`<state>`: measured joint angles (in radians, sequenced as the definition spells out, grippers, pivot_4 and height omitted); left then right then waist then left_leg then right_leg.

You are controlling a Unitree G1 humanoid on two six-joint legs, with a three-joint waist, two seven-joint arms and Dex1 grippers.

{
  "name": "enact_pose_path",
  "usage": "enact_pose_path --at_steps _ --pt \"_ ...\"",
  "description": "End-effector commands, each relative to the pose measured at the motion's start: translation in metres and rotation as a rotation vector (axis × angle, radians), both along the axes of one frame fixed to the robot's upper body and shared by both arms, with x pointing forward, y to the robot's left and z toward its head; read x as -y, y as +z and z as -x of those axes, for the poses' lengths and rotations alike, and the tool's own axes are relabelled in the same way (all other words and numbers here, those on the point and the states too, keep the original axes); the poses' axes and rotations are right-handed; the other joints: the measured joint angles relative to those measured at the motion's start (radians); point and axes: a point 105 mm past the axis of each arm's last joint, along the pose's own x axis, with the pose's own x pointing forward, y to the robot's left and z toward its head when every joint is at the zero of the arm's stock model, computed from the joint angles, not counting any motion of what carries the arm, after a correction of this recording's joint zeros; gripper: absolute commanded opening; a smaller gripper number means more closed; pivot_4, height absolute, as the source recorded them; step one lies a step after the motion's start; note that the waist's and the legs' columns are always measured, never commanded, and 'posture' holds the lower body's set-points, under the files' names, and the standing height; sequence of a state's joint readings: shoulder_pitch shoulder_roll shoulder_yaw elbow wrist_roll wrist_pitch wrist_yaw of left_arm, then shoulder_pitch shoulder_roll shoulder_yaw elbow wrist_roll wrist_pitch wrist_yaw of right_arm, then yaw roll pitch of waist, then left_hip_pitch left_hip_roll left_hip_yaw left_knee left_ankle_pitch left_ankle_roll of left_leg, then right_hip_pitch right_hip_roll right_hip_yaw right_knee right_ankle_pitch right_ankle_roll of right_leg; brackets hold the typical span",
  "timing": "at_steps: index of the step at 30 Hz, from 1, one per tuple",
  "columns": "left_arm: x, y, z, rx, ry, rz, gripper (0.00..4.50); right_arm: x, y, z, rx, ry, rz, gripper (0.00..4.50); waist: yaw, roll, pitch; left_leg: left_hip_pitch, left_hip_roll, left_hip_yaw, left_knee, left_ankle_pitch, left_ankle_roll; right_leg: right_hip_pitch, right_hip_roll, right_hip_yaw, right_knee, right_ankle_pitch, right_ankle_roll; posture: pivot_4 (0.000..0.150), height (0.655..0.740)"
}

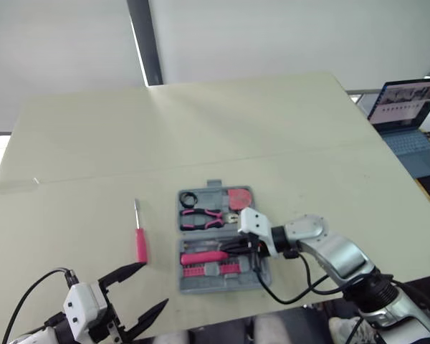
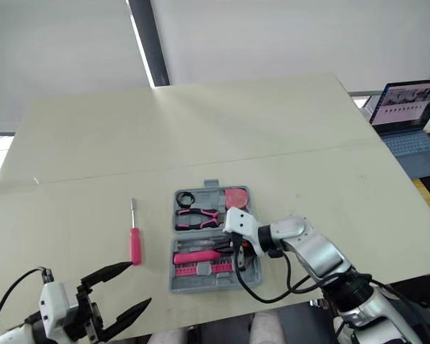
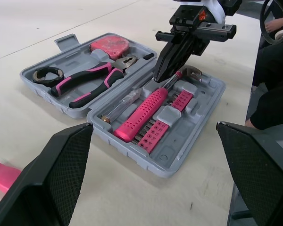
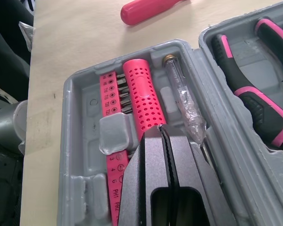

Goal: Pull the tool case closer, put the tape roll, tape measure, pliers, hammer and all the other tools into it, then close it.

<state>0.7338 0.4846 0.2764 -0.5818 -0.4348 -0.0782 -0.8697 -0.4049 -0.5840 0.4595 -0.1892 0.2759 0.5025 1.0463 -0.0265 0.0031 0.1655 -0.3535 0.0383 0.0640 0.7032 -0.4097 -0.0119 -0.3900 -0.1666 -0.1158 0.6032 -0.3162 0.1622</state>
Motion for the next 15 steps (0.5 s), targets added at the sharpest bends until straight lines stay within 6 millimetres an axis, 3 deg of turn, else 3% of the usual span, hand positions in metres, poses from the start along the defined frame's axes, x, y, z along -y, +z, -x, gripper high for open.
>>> enact_pose_path --at_steps 1,15 --pt "0.004 0.006 -0.001 0.028 -0.02 -0.009 4.5 -0.003 0.003 0.002 0.012 0.02 -0.02 0.02 -0.001 0.0 0.0 0.0 0.0 0.0 0.0 0.0 0.0 0.0 0.0 0.0 0.0 0.0 0.0 0.15 0.7373" --pt "0.009 0.019 -0.004 0.037 -0.025 -0.018 4.5 0.0 -0.017 -0.005 -0.039 -0.023 0.043 0.02 -0.001 0.0 0.0 0.0 0.0 0.0 0.0 0.0 0.0 0.0 0.0 0.0 0.001 0.0 0.0 0.15 0.7373"
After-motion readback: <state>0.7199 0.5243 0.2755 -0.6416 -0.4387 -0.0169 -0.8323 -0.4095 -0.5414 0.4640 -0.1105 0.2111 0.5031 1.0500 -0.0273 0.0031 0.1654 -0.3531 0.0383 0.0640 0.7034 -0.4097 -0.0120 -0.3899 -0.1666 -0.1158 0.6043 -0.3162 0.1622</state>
